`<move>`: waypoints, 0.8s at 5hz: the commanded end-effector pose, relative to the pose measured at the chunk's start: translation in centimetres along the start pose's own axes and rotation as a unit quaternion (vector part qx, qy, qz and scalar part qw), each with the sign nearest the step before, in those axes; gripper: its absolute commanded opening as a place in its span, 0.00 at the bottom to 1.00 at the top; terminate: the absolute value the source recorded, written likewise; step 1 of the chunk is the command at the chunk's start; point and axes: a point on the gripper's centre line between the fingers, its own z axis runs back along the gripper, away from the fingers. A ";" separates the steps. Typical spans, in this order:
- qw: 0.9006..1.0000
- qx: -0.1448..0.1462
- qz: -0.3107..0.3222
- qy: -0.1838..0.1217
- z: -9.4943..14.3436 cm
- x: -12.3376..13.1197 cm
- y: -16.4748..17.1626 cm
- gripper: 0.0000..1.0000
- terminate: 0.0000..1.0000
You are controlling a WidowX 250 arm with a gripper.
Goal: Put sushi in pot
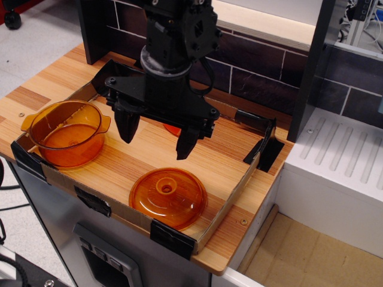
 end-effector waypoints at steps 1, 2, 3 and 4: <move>1.000 0.000 0.000 0.000 0.0 0.0 0.0 1.00 0.00; 0.992 -0.031 0.116 0.027 1.2 2.2 0.0 1.00 0.00; 0.978 -0.064 0.199 0.015 1.9 4.3 0.9 1.00 0.00; 0.949 -0.103 0.299 -0.007 1.5 6.0 2.1 1.00 0.00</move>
